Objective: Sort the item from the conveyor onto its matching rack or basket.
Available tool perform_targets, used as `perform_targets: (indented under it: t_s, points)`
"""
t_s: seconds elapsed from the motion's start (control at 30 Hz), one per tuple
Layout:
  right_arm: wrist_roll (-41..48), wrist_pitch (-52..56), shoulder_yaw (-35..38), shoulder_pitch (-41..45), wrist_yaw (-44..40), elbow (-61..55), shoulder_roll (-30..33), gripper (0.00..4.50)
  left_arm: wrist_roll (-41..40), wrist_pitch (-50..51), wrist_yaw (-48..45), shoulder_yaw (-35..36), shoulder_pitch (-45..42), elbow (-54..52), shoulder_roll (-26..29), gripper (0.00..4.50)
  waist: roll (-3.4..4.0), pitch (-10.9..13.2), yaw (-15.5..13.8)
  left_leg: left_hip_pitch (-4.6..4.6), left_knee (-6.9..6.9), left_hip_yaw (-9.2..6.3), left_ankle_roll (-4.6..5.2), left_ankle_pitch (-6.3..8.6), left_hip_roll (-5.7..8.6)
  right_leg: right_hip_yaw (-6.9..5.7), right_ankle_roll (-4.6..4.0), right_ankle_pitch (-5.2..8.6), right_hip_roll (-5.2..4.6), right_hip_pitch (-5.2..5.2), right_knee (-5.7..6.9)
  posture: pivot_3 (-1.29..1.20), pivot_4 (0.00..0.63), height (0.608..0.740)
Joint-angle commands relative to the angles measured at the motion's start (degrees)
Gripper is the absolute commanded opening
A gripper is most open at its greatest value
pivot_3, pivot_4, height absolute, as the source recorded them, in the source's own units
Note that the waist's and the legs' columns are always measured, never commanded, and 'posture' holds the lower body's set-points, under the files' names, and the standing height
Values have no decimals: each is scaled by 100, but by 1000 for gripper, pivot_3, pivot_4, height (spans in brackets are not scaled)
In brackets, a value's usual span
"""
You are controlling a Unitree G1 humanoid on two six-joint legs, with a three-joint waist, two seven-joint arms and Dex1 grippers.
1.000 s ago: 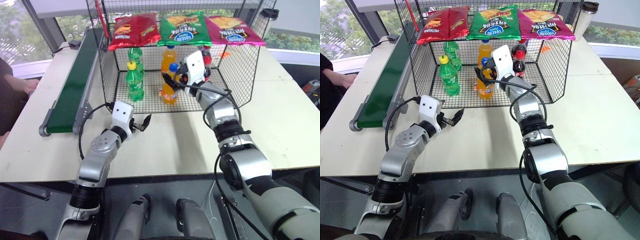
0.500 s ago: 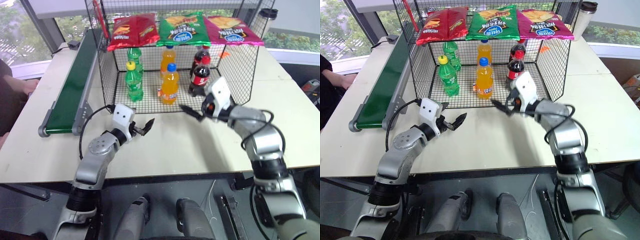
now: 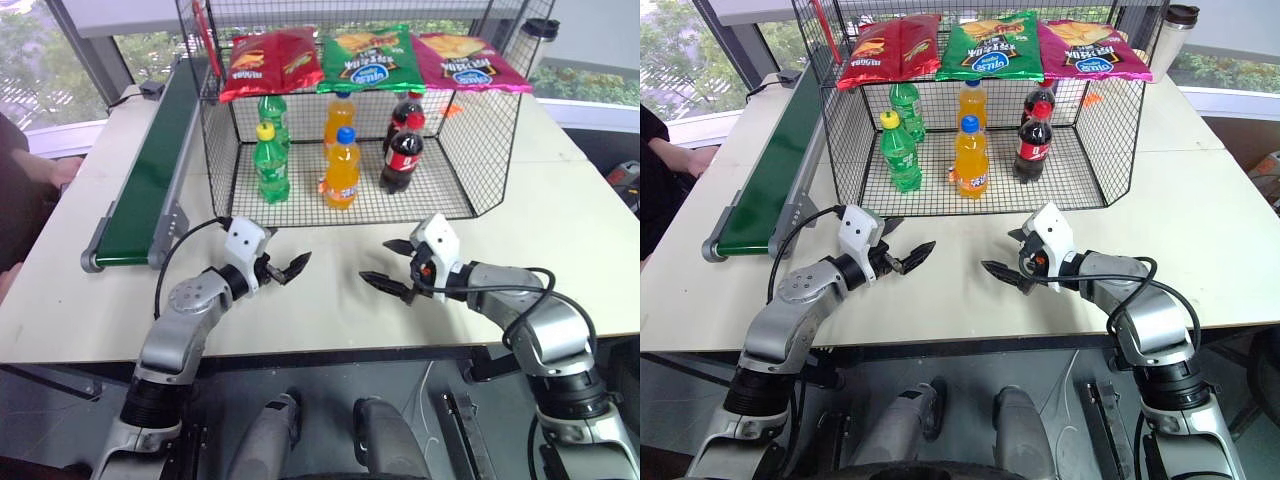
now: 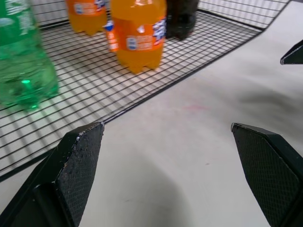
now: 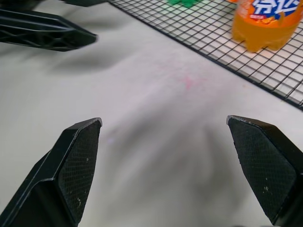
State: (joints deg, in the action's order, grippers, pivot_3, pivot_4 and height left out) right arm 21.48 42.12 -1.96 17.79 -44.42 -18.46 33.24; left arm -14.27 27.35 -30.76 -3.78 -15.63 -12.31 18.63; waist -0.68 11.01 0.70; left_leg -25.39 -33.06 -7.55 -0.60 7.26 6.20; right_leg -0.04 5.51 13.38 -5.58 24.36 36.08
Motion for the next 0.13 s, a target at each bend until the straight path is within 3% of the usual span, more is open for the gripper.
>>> perform_targets:
  t_s: [0.03,0.13]
  points:
    - [155,-12,97,-45,-84,-284,130,4389,-96,-21,-94,2,-77,-143,35,4500,0,0,-7,0,0,-1,0,0,0,-1,0,0,0,0,0,0,150,738]
    - [176,-10,124,-79,-94,-276,193,4389,-107,-78,-140,10,-122,-95,6,4500,0,0,-10,-1,0,0,0,0,0,-2,-1,0,-2,-1,-2,0,150,738]
